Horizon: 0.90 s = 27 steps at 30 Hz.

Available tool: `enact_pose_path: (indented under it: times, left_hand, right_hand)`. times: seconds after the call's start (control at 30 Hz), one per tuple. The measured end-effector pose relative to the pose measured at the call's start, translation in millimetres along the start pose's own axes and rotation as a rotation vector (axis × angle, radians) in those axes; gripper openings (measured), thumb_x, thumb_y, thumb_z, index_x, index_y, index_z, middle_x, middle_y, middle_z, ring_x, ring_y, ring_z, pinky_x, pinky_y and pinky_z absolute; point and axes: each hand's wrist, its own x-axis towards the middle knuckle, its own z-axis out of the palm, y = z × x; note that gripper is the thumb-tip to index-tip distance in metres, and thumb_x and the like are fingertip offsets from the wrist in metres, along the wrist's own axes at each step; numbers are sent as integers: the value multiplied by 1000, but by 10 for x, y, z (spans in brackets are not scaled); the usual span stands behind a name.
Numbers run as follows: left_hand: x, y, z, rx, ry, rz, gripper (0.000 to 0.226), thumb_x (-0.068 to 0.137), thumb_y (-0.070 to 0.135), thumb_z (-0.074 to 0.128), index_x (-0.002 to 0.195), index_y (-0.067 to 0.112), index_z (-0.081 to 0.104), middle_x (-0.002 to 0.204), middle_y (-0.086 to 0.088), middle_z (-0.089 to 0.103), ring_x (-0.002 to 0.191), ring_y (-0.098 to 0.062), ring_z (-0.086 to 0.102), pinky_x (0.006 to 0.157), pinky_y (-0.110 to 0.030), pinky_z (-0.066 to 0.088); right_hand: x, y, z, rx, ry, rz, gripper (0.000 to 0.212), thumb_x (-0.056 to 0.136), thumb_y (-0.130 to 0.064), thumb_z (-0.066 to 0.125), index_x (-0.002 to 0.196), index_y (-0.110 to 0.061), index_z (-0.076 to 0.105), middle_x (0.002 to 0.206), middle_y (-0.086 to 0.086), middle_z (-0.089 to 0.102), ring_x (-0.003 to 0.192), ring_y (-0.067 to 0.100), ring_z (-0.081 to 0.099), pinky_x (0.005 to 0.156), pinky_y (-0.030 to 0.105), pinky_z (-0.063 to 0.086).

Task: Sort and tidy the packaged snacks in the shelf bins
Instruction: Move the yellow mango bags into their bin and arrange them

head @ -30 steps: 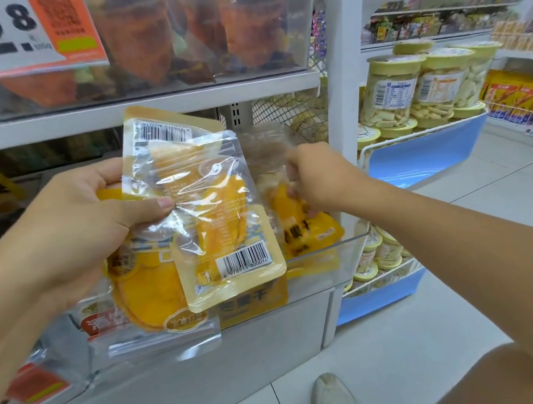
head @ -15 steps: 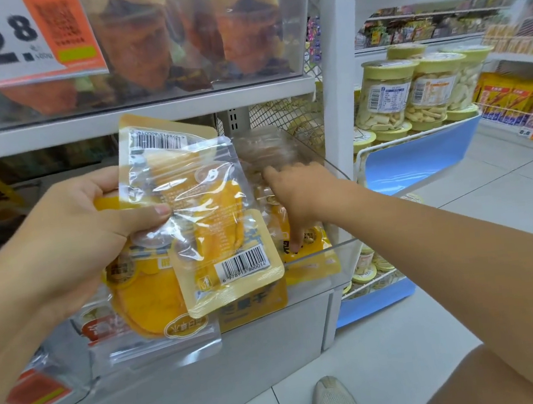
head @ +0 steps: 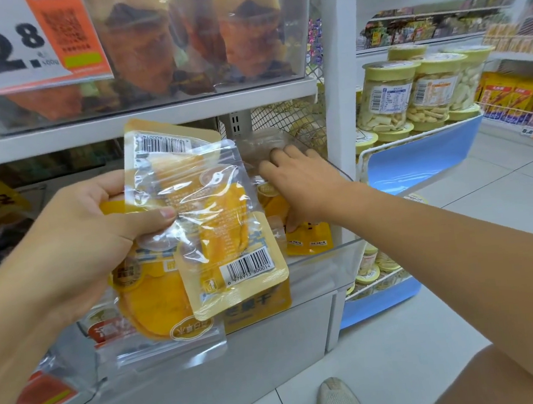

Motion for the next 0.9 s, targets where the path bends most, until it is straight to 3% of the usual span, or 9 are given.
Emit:
enact_pose_path:
  times: [0.07,0.17,0.33,0.47,0.53,0.6,0.73,0.83,0.9]
  left_hand:
    - [-3,-1,0,-2,-3,-5,33,77,1,74,92,30,78,89,-1,78,77,-21,76,56,-29,60]
    - [-7,1,1,-10,-11,-15,33,78,2,73,97,28,77,90,-1,79,78,-21,76,56,-28,60]
    - [-5,5,3,-4,-10,-23,33,78,2,73,96,29,77,90,0,79,77,-21,76,54,-28,59]
    - [-8,4,7,1,2,-24,32,77,2,73,96,28,77,88,0,78,76,-20,76,54,-29,59]
    - [-13,11,5,10,6,-24,33,77,3,74,97,29,77,90,0,79,78,-21,76,64,-34,60]
    - [-19,19,9,14,2,-28,33,77,3,74,98,29,77,91,0,79,79,-21,76,73,-37,57]
    - [-37,25,13,18,8,-31,34,77,4,74,101,28,76,91,0,79,79,-21,76,75,-37,55]
    - [-34,29,17,21,12,-35,35,77,4,73,103,27,75,91,0,79,80,-21,76,75,-37,55]
    - [-32,29,20,23,14,-36,35,78,3,73,103,27,75,91,0,79,79,-20,76,75,-37,55]
  right_hand:
    - [-15,23,-47,45,4,14,105,53,-59,89,137,-18,40,133,8,42,128,30,36,99,49,41]
    - [-8,22,-103,131,9,59,85,68,-67,76,128,-13,49,135,11,40,130,33,32,102,50,39]
    - [6,80,-280,148,-160,87,59,70,-53,84,102,-10,60,126,11,46,123,34,40,93,46,45]
    - [-10,98,-475,75,-236,56,51,65,-40,91,93,-11,60,107,3,54,97,27,53,77,41,52]
    - [-41,24,-476,-7,-208,36,51,63,-35,93,90,-15,55,95,1,56,85,26,57,66,38,50]
    - [-82,-36,-409,-83,-147,16,53,61,-28,94,96,-16,56,92,0,54,86,27,58,65,37,42]
    - [-89,-37,-227,-70,-27,0,48,77,0,74,119,-13,55,114,9,59,108,32,57,74,37,36]
    - [-90,-22,-125,-52,133,-28,42,77,10,60,111,-14,55,112,10,56,108,32,54,76,34,30]
    - [-99,-14,-98,-19,177,-3,41,76,14,59,107,-12,54,113,11,55,108,33,52,77,36,33]
